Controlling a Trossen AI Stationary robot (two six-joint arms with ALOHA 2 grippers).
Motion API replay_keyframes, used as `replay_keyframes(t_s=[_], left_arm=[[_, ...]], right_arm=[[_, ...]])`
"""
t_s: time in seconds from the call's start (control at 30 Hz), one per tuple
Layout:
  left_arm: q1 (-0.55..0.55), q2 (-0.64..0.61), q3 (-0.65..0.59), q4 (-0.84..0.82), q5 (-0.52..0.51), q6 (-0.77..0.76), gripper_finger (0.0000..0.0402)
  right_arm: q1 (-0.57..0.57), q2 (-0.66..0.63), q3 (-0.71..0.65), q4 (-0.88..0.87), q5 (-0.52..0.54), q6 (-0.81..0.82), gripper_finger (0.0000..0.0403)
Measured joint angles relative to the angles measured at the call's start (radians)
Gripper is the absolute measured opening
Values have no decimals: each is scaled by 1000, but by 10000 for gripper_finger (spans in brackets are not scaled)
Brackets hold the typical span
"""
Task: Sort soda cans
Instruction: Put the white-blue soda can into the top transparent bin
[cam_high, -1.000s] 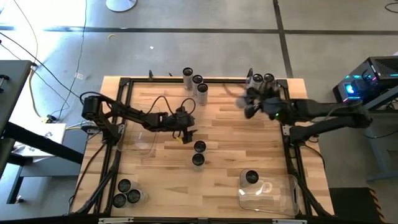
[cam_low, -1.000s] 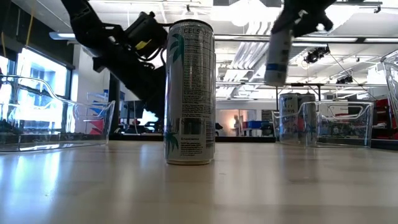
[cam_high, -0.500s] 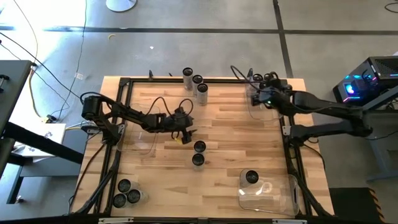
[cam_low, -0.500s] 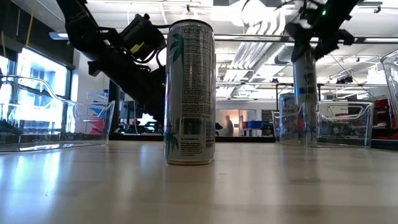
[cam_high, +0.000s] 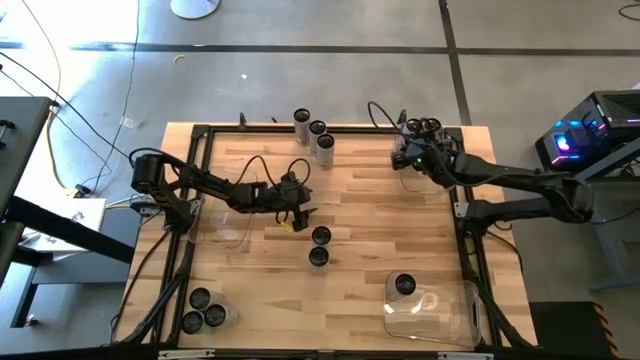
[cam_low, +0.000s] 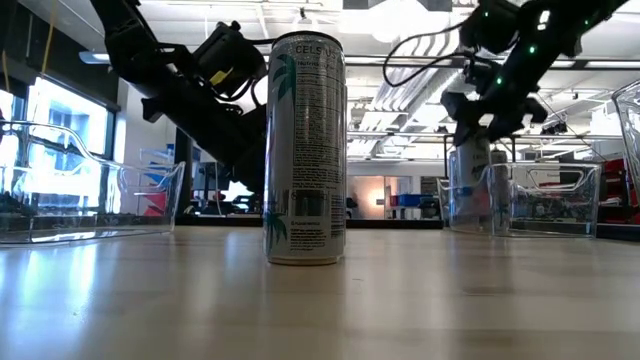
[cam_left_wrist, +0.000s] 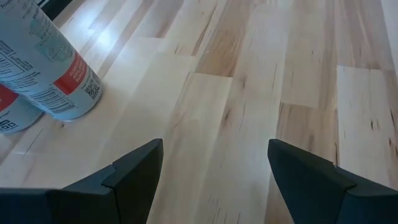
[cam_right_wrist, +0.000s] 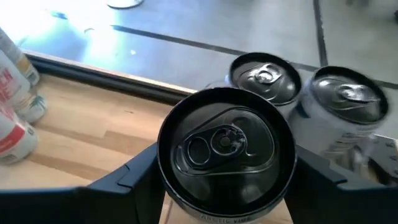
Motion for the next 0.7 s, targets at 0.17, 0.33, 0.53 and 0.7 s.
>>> replay_keyframes(t_s=[0.17, 0.33, 0.53, 0.7], left_arm=[[0, 0, 0, 0, 0, 0, 284], [0, 0, 0, 1, 0, 0, 284], [0, 0, 0, 1, 0, 0, 284], [0, 0, 0, 0, 3, -4, 284]], right_arm=[[-31, 0, -86, 91, -34, 1, 239], [-57, -4, -154, 198, -18, 21, 239], [-58, -2, -184, 284, -18, 7, 266], [-57, 0, -185, 307, -15, -15, 303]])
